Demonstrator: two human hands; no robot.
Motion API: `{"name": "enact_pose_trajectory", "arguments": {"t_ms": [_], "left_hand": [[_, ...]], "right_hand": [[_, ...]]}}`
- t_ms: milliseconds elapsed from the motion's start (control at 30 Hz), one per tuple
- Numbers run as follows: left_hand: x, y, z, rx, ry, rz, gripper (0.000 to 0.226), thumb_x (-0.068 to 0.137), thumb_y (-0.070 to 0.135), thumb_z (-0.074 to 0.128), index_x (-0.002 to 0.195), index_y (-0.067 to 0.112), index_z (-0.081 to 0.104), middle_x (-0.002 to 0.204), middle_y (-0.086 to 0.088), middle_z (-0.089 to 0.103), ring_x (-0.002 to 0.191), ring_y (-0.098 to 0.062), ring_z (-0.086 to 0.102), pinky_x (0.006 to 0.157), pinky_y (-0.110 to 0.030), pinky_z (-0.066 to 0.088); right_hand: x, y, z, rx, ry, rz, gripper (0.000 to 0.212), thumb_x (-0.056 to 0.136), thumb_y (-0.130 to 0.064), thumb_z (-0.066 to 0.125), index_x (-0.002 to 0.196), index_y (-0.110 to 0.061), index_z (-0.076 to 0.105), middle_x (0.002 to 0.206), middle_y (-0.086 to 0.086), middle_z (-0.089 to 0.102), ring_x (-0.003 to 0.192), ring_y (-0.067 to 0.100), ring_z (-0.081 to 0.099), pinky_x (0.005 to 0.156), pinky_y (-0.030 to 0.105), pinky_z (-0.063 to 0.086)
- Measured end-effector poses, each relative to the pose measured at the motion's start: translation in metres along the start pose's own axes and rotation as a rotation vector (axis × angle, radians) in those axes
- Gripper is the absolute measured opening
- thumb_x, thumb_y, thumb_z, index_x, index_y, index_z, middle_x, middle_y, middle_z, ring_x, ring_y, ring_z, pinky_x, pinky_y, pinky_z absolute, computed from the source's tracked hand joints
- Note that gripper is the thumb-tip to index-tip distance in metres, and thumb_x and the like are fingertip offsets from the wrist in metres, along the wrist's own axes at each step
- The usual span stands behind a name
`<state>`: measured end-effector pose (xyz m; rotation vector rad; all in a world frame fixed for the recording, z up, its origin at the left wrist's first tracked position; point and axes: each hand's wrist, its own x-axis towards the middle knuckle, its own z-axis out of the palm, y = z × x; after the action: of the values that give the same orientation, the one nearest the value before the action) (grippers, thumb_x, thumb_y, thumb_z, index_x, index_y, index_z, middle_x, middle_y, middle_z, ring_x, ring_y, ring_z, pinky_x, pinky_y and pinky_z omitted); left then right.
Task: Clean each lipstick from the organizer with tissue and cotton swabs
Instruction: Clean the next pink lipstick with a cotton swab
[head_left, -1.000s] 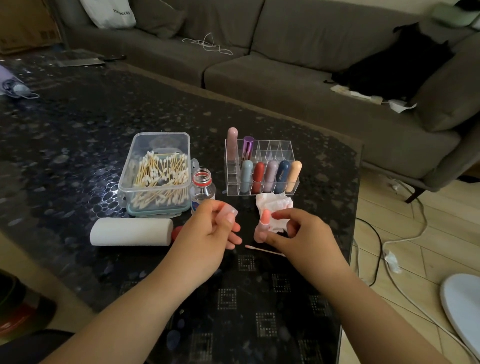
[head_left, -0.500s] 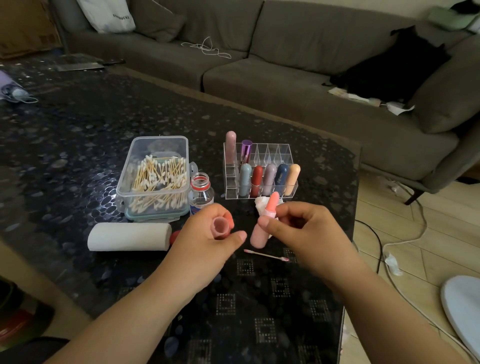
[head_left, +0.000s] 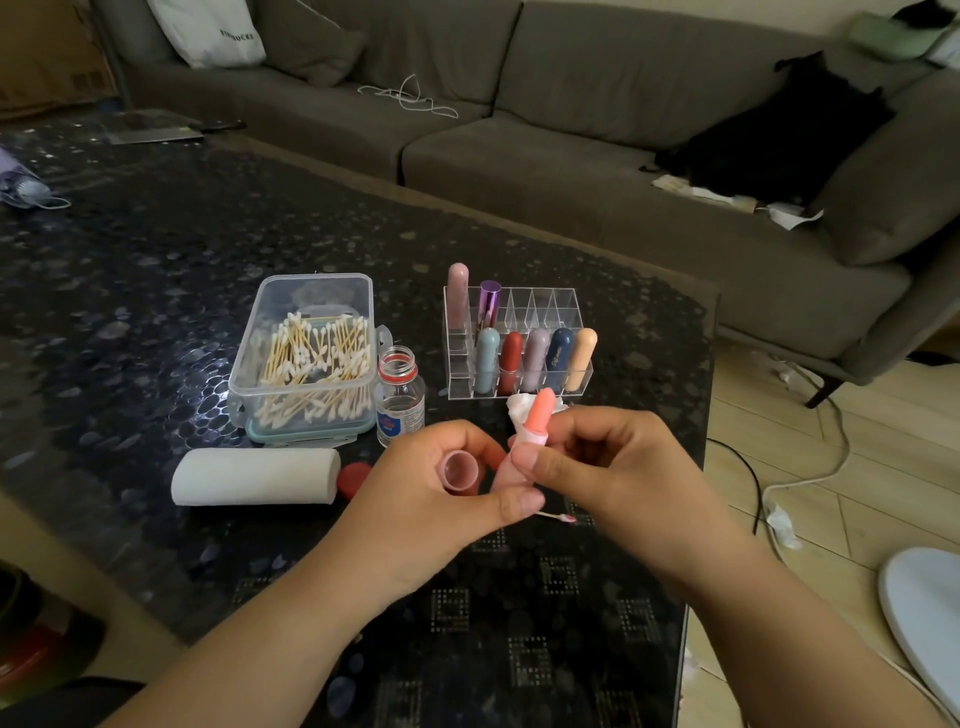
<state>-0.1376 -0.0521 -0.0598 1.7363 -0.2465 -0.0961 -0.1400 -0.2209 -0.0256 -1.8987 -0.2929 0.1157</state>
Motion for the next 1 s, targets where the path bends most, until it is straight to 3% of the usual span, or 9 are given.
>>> {"name": "enact_pose_trajectory", "arguments": {"t_ms": [200, 333, 467, 733, 900, 1000], "left_hand": [[-0.002, 0.004, -0.003, -0.129, -0.080, -0.024, 0.032, 0.051, 0.044, 0.079, 0.074, 0.024, 0.071, 0.065, 0.000, 0.063, 0.066, -0.012, 0.057, 0.068, -0.033, 0.049], [-0.003, 0.008, -0.006, -0.174, -0.130, -0.054, 0.021, 0.058, 0.027, 0.081, 0.075, 0.017, 0.071, 0.066, 0.003, 0.064, 0.066, -0.008, 0.058, 0.066, -0.022, 0.049], [-0.004, 0.014, -0.008, -0.242, -0.182, -0.067, 0.016, 0.061, 0.018, 0.086, 0.067, 0.019, 0.072, 0.059, 0.005, 0.063, 0.055, -0.002, 0.055, 0.055, -0.013, 0.045], [-0.003, 0.013, -0.013, -0.276, -0.291, -0.032, 0.021, 0.060, 0.036, 0.077, 0.072, 0.019, 0.073, 0.062, -0.003, 0.058, 0.054, -0.008, 0.047, 0.053, -0.018, 0.039], [-0.002, 0.013, -0.017, -0.330, -0.405, -0.012, 0.034, 0.059, 0.048, 0.082, 0.075, 0.020, 0.074, 0.060, 0.006, 0.059, 0.053, -0.006, 0.046, 0.055, -0.016, 0.040], [-0.002, 0.011, -0.017, -0.419, -0.486, -0.007, 0.036, 0.066, 0.048, 0.079, 0.081, 0.016, 0.074, 0.055, 0.011, 0.054, 0.053, -0.007, 0.043, 0.056, -0.018, 0.039]], "right_hand": [[0.002, 0.001, -0.004, 0.013, -0.031, -0.032, 0.026, 0.072, -0.043, 0.070, 0.082, -0.019, 0.075, 0.084, 0.031, 0.057, 0.074, 0.042, 0.055, 0.078, 0.057, 0.047], [0.001, 0.001, -0.007, 0.023, -0.063, -0.069, 0.032, 0.073, -0.049, 0.072, 0.081, -0.018, 0.075, 0.080, 0.032, 0.054, 0.066, 0.037, 0.052, 0.070, 0.056, 0.047], [-0.001, 0.000, -0.007, 0.058, -0.091, -0.098, 0.027, 0.074, -0.043, 0.071, 0.083, -0.019, 0.075, 0.082, 0.033, 0.055, 0.070, 0.042, 0.053, 0.073, 0.058, 0.046], [-0.001, -0.002, -0.009, 0.128, -0.141, -0.136, 0.034, 0.074, -0.047, 0.072, 0.087, -0.016, 0.075, 0.082, 0.035, 0.056, 0.073, 0.048, 0.052, 0.073, 0.061, 0.045], [-0.003, -0.005, -0.011, 0.182, -0.198, -0.156, 0.028, 0.074, -0.045, 0.073, 0.086, -0.019, 0.076, 0.081, 0.035, 0.056, 0.070, 0.043, 0.054, 0.073, 0.055, 0.047], [-0.005, -0.007, -0.013, 0.261, -0.257, -0.150, 0.025, 0.074, -0.034, 0.072, 0.087, -0.014, 0.076, 0.085, 0.027, 0.066, 0.075, 0.030, 0.064, 0.072, 0.032, 0.054]]}}
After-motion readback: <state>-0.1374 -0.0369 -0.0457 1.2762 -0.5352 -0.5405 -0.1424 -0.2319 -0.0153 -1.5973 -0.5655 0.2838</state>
